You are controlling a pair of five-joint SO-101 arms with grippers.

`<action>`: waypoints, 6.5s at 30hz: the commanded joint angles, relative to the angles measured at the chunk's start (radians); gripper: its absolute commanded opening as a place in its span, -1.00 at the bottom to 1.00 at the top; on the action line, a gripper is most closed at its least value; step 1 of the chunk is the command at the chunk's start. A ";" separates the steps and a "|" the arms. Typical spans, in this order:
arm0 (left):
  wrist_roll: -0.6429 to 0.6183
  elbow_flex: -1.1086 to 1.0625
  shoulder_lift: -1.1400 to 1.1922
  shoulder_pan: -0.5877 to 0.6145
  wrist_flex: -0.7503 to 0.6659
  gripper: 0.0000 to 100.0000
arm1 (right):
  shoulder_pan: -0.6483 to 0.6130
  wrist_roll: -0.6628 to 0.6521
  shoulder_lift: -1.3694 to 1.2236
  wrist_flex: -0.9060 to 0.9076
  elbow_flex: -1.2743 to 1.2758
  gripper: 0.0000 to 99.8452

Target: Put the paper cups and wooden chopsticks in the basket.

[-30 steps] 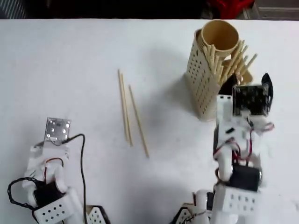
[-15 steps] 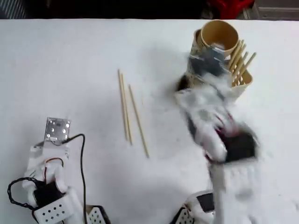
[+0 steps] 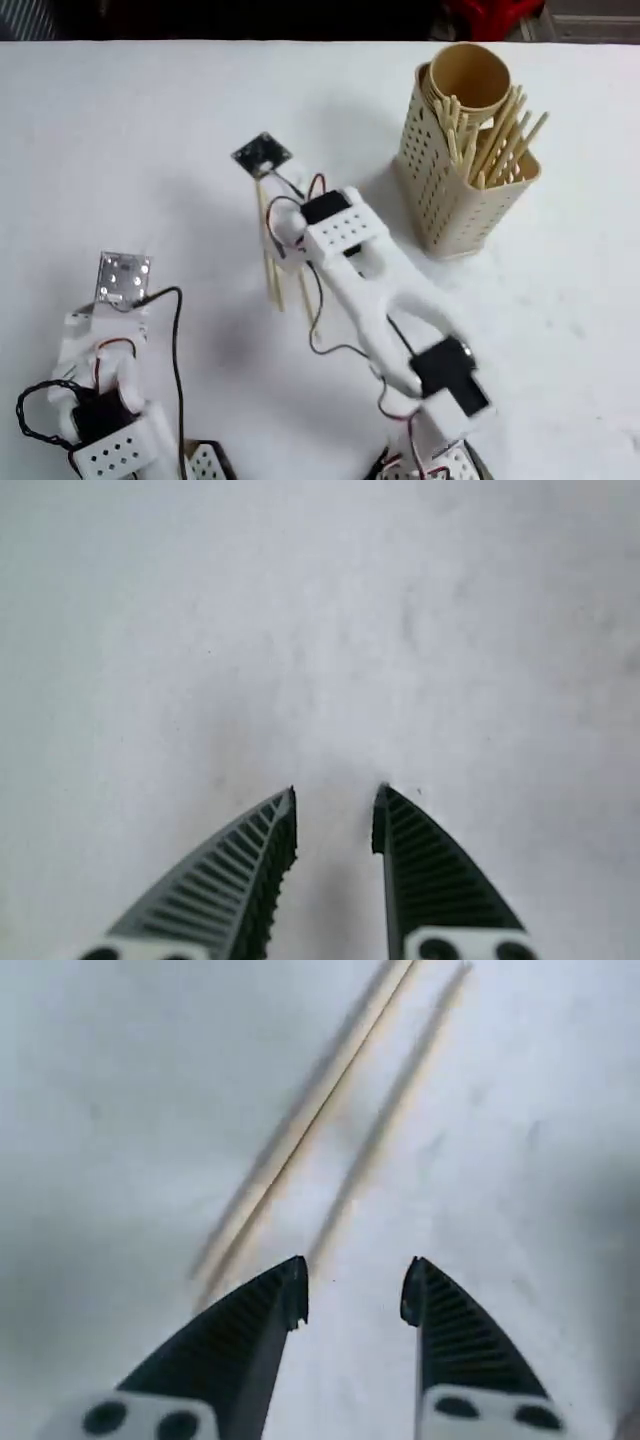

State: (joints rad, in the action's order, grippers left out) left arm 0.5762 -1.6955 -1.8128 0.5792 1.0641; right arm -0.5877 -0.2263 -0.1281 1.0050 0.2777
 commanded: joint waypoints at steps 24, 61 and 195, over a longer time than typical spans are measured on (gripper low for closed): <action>0.005 0.003 -0.007 0.007 0.006 -0.72 | 0.056 0.011 -0.222 -0.059 -0.052 -0.97; 0.005 0.003 -0.007 0.007 0.006 -0.72 | 0.619 -0.020 1.222 -0.665 0.388 -0.97; 0.005 0.003 -0.007 0.007 0.006 -0.72 | 0.220 -0.021 -0.349 -0.251 -0.201 -0.92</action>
State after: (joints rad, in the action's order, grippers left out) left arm 0.5762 -1.6955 -1.8128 0.5792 1.0641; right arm -0.4235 -0.2371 -0.4657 0.6690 0.1320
